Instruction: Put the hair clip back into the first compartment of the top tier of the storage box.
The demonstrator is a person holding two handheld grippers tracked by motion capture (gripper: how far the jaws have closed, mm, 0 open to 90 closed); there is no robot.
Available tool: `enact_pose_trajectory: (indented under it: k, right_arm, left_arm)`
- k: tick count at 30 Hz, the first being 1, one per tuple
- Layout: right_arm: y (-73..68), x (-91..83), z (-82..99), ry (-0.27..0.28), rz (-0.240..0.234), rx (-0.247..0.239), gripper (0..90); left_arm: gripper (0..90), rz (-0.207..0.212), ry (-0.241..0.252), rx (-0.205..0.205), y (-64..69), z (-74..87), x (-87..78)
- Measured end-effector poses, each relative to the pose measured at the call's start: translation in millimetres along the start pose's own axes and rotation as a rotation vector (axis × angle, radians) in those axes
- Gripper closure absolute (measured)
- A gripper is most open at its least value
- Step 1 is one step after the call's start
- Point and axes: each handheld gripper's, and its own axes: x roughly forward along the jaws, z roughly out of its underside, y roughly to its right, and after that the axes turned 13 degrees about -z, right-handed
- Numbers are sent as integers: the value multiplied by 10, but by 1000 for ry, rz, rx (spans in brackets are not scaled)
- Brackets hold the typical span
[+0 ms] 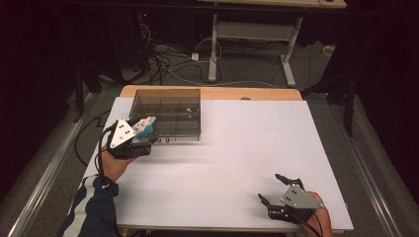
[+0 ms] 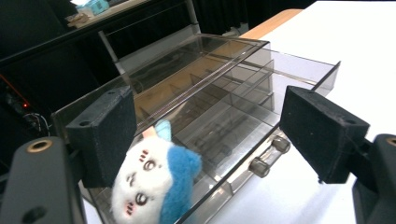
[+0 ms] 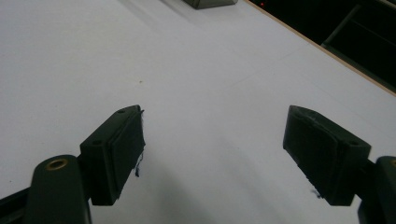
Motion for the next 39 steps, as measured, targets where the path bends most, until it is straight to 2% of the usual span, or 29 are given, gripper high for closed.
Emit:
enact_pose_trajectory:
  k: [4,30,39]
  right_arm:
    - [-2,-2,-2,1,1,-2,211]
    - [-8,-8,-7,5,2,-6,211]
    - [-9,-9,-8,6,1,-6,211]
  left_arm:
    - [183,22,3,0,60,-30,-9]
    - [184,45,26,42,243,-138,-50]
    - [184,68,39,57,329,-183,-66]
